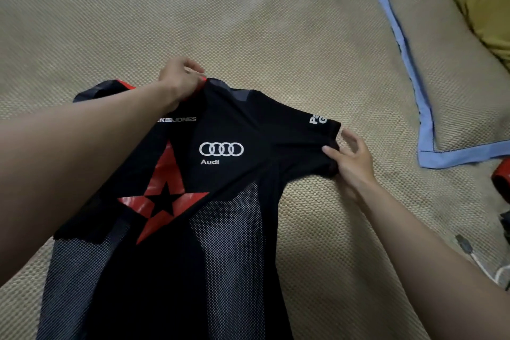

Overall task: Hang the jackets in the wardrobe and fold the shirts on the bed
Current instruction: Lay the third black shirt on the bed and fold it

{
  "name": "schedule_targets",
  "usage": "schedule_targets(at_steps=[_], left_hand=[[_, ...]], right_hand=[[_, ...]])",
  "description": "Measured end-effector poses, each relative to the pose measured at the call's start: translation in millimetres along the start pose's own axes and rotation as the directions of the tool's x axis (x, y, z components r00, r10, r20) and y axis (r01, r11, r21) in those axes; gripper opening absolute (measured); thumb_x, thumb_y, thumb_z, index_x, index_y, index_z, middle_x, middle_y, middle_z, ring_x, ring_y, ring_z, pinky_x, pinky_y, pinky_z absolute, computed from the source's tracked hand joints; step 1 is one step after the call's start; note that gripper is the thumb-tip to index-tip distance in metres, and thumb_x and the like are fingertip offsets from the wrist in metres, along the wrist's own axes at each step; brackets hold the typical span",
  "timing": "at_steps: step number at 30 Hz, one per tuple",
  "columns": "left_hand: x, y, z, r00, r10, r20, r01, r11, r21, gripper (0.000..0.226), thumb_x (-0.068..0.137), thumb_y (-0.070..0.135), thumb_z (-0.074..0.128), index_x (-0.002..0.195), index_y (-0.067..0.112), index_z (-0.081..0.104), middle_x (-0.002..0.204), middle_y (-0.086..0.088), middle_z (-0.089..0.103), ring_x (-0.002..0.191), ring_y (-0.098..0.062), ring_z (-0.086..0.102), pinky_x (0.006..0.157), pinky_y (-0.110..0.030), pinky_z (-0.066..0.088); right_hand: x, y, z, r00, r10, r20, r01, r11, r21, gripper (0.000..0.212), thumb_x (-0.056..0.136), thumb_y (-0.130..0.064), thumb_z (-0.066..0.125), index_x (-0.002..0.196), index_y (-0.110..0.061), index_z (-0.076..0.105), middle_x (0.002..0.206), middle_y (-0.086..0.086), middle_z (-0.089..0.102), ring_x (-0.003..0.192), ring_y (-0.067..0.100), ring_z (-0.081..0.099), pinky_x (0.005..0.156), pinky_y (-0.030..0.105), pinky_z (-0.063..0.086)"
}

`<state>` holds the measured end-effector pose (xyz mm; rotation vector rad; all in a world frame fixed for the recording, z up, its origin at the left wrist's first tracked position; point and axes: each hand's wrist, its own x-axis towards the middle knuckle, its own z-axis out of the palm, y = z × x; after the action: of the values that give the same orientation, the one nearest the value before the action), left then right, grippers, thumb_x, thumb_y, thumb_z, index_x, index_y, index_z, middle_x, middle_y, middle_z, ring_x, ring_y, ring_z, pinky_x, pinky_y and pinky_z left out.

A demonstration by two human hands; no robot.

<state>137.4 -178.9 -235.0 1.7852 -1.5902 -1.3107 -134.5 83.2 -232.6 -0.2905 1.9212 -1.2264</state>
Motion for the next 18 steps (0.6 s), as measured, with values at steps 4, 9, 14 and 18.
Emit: schedule_targets(at_steps=[4,9,14,18], left_hand=[[-12.6,-5.5,-0.4,0.985,0.098,0.143,-0.114,0.988,0.102,0.039,0.089,0.011,0.068,0.127,0.015,0.062,0.122,-0.005,0.067,0.106,-0.017,0.064,0.095,-0.028,0.052],[-45.3,-22.7,-18.3,0.941,0.328,0.083,-0.319,0.781,0.537,0.051,0.087,0.020,0.064,0.137,0.019,0.051,0.140,-0.006,0.053,0.131,-0.029,0.049,0.112,-0.047,0.034],[-74.6,-69.0,-97.4,0.960,0.227,-0.162,-0.046,0.703,0.710,0.049,0.083,0.036,0.065,0.124,0.013,0.055,0.129,-0.017,0.055,0.123,-0.039,0.049,0.105,-0.055,0.034],[-119.9,-108.9,-152.7,0.975,0.049,-0.218,0.121,0.705,0.699,0.075,0.073,0.061,0.074,0.126,0.013,0.053,0.128,-0.018,0.052,0.122,-0.040,0.049,0.101,-0.055,0.038]], right_hand=[[-5.0,2.6,1.0,0.992,-0.122,-0.040,0.104,0.943,-0.315,0.050,0.088,-0.019,0.079,0.129,-0.014,0.051,0.099,0.004,0.072,0.080,0.000,0.070,0.074,0.017,0.053],[-20.2,12.8,6.4,0.984,-0.178,-0.014,0.130,0.768,-0.627,0.057,0.085,-0.024,0.079,0.126,-0.016,0.040,0.096,0.003,0.062,0.090,0.021,0.064,0.077,0.035,0.050],[-44.5,9.4,20.7,0.885,-0.450,0.116,0.336,0.446,-0.830,0.039,0.088,-0.013,0.070,0.119,-0.016,0.046,0.115,0.002,0.052,0.097,0.020,0.055,0.076,0.035,0.047],[-74.6,1.7,94.5,0.801,-0.406,0.440,0.591,0.419,-0.689,0.023,0.088,-0.013,0.065,0.104,-0.023,0.051,0.091,-0.008,0.051,0.082,0.014,0.054,0.073,0.037,0.048]])
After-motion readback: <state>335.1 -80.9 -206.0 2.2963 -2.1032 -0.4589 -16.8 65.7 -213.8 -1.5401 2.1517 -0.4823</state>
